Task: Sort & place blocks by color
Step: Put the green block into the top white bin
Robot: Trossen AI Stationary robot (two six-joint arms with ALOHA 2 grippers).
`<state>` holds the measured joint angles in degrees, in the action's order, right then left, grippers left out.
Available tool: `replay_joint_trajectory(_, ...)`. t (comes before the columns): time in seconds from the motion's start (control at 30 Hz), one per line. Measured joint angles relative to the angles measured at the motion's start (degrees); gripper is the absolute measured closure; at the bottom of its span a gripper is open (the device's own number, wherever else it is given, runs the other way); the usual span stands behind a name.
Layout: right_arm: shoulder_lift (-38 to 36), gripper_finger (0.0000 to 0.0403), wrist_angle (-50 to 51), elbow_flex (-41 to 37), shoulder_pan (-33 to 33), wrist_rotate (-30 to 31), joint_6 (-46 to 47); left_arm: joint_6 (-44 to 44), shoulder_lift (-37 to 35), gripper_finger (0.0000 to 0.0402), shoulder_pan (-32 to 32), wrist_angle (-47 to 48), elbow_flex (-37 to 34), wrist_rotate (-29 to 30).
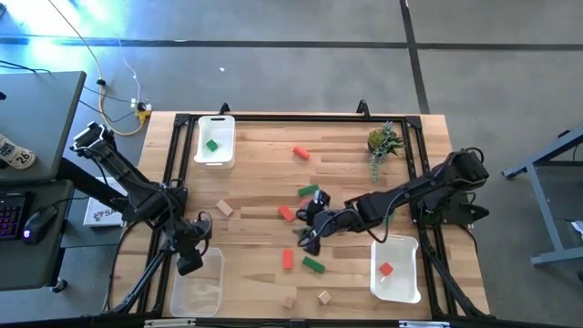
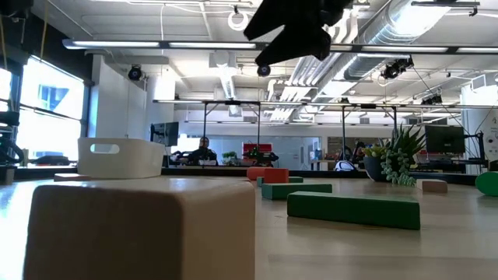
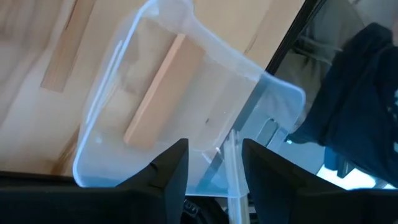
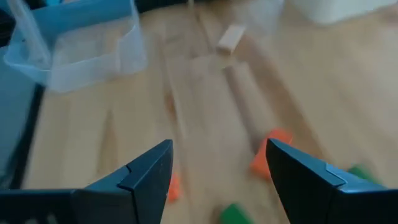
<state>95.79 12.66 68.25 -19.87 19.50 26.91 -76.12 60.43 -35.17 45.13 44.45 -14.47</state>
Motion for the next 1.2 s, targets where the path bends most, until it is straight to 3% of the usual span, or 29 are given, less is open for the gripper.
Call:
replay_joint_trajectory(0.3, 0.0, 0.0158, 9.8, 0.0, -3.2, -1.7, 11.7, 6.3, 0.0, 0.0268, 3.0, -0.1, 2.8, 4.3)
replay_joint_trajectory(0.93, 4.4, 0.0158, 12.9, 0.0, -7.9, -1.4, 12.3, 9.9, 0.0, 0.0268, 9.8, -0.6, 2.8, 19.7)
replay_joint_trajectory(1.2, 8.3, 0.0158, 12.9, 0.0, -8.4, -5.9, 14.2, 13.3, 0.0, 0.0268, 12.2, -2.9, 2.8, 27.0)
